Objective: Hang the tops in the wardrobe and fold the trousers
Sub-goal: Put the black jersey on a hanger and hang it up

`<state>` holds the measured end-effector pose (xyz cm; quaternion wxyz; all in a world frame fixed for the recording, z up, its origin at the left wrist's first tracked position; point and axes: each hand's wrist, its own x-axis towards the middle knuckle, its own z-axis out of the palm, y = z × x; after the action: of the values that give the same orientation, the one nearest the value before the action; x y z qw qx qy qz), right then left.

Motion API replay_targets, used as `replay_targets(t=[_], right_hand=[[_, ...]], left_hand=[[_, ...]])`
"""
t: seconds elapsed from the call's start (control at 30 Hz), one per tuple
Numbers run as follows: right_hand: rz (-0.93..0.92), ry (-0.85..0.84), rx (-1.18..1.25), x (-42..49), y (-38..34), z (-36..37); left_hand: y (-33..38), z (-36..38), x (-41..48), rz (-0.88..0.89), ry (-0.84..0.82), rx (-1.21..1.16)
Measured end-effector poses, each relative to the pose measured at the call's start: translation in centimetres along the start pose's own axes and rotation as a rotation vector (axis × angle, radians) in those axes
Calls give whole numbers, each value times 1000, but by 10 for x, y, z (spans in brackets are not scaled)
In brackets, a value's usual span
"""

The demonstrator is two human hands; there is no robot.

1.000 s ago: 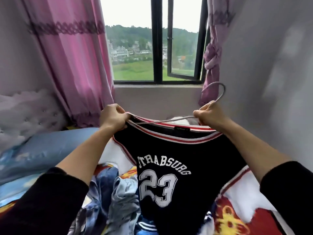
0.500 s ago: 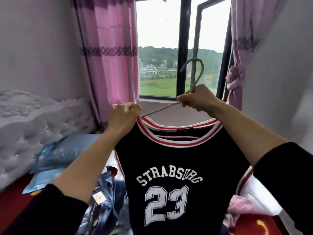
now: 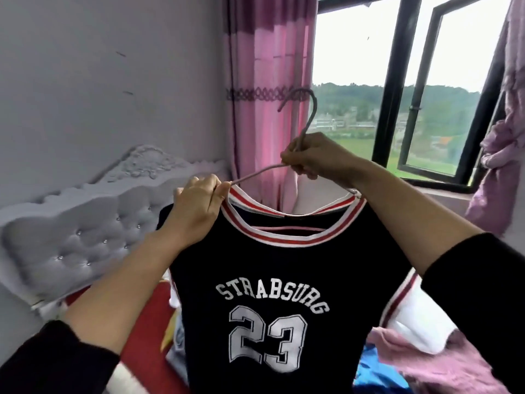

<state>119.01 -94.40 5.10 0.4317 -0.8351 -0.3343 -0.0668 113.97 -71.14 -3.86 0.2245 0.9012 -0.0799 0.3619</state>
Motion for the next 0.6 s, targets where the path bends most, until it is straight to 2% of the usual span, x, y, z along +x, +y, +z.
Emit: replay_targets(t=[0.17, 0.33, 0.6], right_hand=[[-99, -109, -103, 17, -18, 60], [-36, -131, -126, 34, -40, 139], [-213, -281, 137, 76, -199, 296]], left_hand=[[-57, -66, -27, -132, 121, 14], [-134, -147, -74, -240, 179, 92], [-225, -259, -144, -331, 155, 111]])
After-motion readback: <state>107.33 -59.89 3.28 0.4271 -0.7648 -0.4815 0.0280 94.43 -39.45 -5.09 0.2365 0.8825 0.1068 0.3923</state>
